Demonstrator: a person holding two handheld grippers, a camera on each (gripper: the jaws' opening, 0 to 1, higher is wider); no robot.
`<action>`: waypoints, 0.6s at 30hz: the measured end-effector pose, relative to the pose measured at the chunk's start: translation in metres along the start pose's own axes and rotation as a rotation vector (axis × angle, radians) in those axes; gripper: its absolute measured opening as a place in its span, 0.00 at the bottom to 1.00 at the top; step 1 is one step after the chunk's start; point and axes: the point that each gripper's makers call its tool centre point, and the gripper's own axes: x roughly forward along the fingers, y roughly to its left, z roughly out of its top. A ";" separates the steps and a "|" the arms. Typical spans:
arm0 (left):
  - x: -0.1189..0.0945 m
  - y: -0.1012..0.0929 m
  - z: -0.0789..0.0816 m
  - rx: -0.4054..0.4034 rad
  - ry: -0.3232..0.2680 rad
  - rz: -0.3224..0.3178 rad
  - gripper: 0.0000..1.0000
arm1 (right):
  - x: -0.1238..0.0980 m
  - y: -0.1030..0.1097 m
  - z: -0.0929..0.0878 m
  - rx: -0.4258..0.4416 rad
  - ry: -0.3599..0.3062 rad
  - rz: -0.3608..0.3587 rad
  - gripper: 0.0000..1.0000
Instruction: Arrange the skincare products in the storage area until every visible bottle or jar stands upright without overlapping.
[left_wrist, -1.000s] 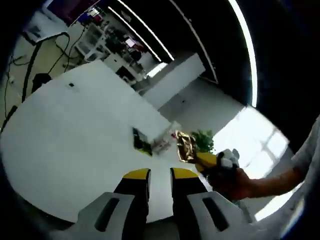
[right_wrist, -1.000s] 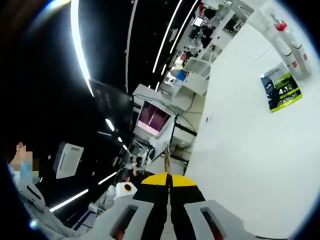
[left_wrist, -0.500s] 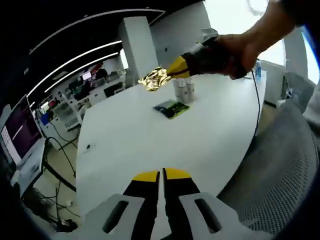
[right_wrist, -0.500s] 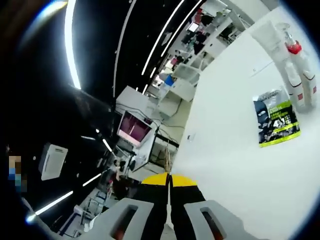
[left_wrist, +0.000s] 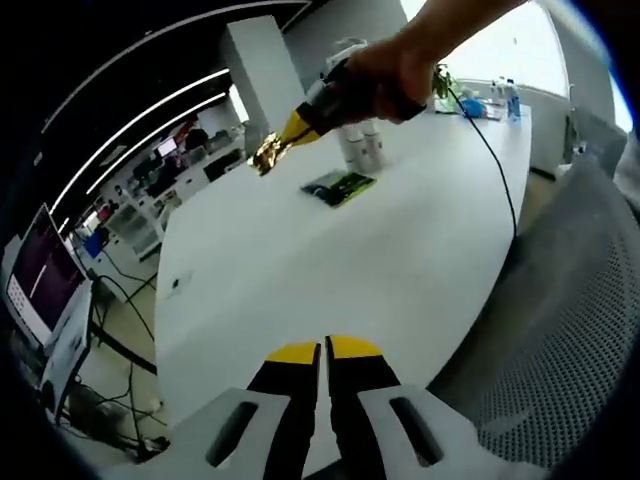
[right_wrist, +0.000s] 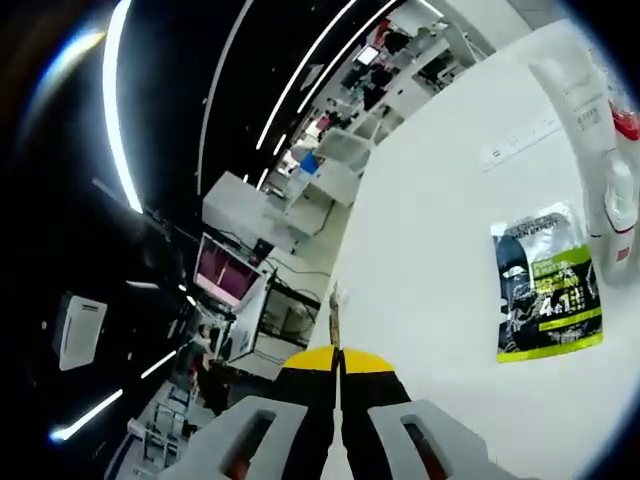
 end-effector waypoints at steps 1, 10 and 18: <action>0.000 0.000 -0.001 -0.003 0.003 -0.001 0.00 | 0.003 0.000 0.002 0.000 0.001 -0.002 0.00; 0.002 0.000 -0.005 -0.032 0.021 -0.003 0.00 | 0.030 -0.019 0.009 -0.019 0.018 -0.091 0.00; 0.002 0.000 -0.006 -0.040 0.025 -0.003 0.00 | 0.042 -0.042 0.018 -0.011 0.026 -0.164 0.00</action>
